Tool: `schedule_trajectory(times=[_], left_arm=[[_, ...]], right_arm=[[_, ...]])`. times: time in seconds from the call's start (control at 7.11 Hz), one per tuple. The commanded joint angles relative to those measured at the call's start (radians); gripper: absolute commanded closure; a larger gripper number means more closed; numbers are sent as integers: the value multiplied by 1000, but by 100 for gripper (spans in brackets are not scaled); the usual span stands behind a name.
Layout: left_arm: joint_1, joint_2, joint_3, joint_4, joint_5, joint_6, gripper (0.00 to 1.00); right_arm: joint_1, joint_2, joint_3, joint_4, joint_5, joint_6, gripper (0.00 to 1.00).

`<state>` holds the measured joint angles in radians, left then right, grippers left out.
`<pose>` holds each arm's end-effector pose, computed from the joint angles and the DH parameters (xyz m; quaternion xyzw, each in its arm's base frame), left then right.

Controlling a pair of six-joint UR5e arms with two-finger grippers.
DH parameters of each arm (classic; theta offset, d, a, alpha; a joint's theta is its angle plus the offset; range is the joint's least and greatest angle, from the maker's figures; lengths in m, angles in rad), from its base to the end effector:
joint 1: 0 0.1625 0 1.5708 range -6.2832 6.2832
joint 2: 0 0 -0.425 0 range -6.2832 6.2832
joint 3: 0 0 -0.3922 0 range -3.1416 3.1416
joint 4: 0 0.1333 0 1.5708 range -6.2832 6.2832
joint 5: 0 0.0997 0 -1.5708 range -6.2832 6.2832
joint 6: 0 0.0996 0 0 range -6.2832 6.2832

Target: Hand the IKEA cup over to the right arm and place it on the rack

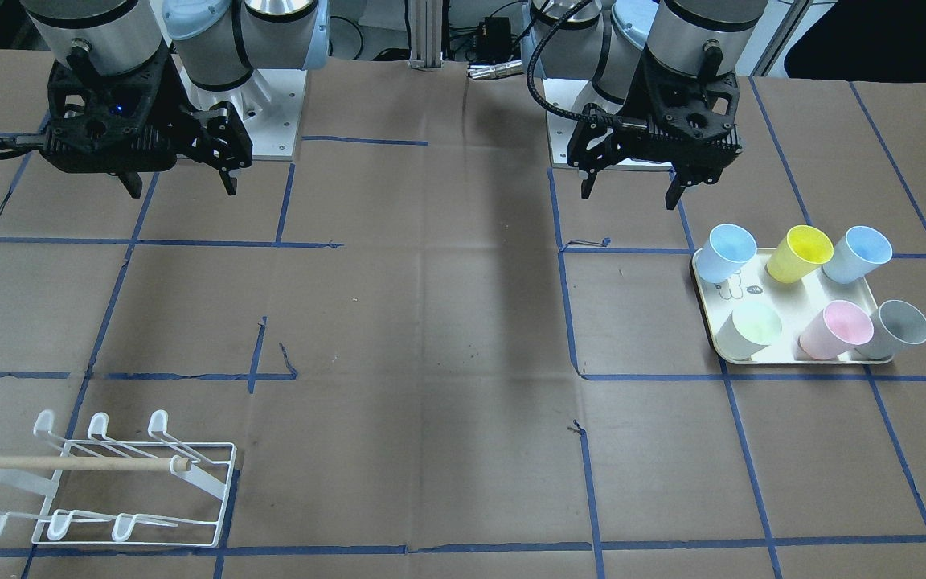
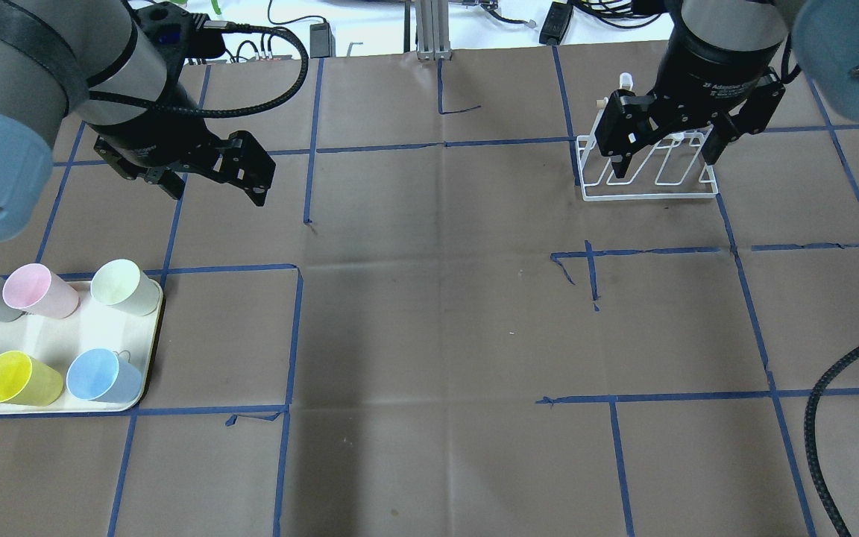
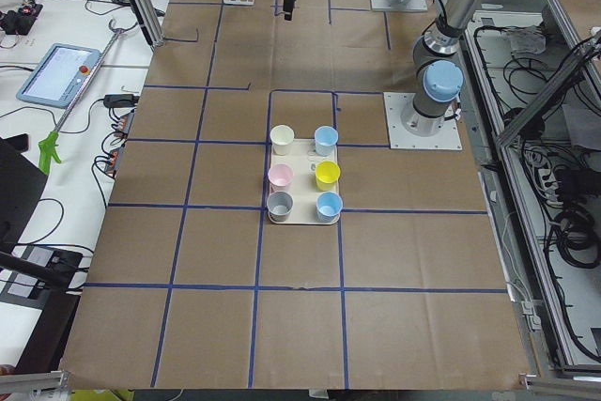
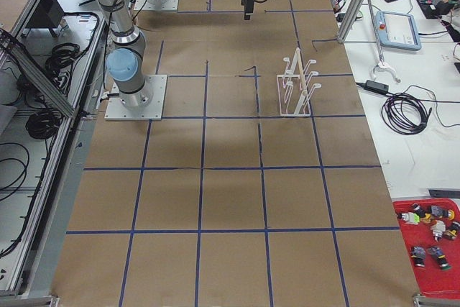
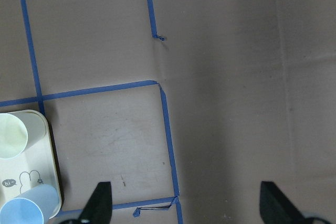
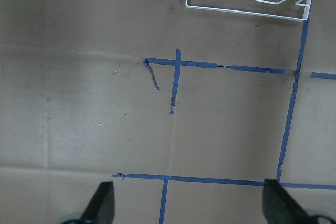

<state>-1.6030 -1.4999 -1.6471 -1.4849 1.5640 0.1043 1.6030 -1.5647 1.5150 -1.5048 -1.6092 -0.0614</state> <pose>-0.1490 -0.4649 0.4931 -0.0683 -0.9968 0.0403 0.0019 0.1453 -0.4879 0.5058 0.0469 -0.9987 -0.0084 0.0191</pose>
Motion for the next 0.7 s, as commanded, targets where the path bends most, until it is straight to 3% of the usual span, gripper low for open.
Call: schedule_trajectory(times=[0.0,0.56], left_arm=[[0,3,-13,0,-2,0,0],[11,6,-20,-6,-7,-14,0]], right_arm=[[0,0,1,0,0,0,0],[0,0,4,2,0,0,0]])
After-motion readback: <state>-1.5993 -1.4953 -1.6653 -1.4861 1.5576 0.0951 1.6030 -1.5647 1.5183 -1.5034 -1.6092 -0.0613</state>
